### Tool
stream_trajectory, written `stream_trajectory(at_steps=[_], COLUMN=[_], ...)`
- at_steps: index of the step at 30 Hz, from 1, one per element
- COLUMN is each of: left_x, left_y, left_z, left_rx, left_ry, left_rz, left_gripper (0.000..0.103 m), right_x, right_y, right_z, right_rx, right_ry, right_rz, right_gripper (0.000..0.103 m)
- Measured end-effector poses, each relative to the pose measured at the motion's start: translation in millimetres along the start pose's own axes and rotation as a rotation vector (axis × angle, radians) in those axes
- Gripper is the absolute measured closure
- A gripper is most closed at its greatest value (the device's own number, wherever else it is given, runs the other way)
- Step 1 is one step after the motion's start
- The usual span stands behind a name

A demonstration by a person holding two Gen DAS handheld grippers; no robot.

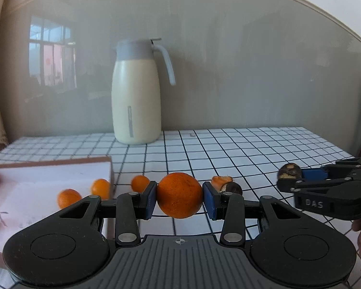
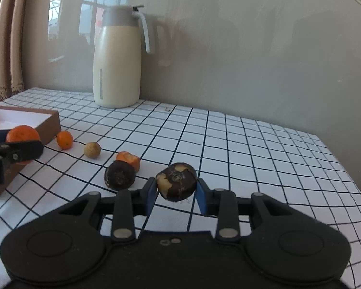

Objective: Organize fruits
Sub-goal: 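Carry the large mandarin and dark brown fruit in both tools over the tray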

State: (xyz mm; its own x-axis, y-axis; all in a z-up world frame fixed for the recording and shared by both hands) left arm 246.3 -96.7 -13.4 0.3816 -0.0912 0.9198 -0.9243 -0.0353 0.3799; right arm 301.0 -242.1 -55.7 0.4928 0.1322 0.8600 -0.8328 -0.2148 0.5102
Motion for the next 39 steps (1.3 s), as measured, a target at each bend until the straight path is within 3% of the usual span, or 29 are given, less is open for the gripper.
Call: stream_trajectory(at_steps=[15,30,39], left_x=[-9,-14,-16], left_y=[65,88,97], left_z=[-61,-113,-139], left_rx=[0.097,0.199,0.251], left_ry=[0.022,0.085,0.116], left_rz=[0.078,0.133,0.150], left_gripper=[0.062,0.062,0.062], right_x=[-3,15,22], right_y=[49,72,68], right_z=[-54,-117,-148], right_rx=[0.078,0.235,0.298], right_ry=[0.044,0.151,0.204], right_rz=[0.098,0.253,0.273], right_gripper=[0.076,0.077,0.076])
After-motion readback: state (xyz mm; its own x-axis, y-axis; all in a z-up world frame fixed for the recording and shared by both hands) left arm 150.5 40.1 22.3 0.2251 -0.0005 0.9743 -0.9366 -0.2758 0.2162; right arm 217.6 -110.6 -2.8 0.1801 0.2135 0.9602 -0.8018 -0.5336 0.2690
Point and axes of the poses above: each gripper's, at about its wrist camera, not at the fingertips, and y roughly against the way its jaws point, z to its right, x to its top, the point moved 3 cm from there along -y, roughly the way its jaws point, and after that the axes turned 11 degrees about x, right-handed, at the moved point
